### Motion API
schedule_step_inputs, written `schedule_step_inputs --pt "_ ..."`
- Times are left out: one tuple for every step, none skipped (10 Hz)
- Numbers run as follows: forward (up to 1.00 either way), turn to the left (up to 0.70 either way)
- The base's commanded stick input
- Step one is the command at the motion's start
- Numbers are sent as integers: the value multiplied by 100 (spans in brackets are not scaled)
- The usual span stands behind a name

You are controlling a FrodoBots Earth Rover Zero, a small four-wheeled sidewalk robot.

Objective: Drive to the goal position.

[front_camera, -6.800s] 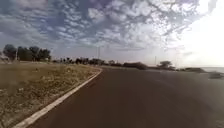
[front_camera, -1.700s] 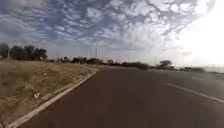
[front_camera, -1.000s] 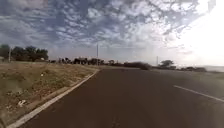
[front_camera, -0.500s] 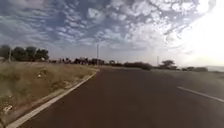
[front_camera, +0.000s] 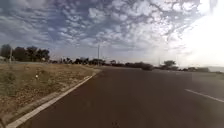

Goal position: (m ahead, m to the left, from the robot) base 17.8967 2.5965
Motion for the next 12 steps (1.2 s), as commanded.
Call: schedule_step_inputs --pt "60 0" --pt "60 0" --pt "60 0" --pt "60 0" --pt "60 0" --pt "60 0" --pt "60 0" --pt "60 0" --pt "60 0" --pt "60 0" --pt "60 0" --pt "60 0"
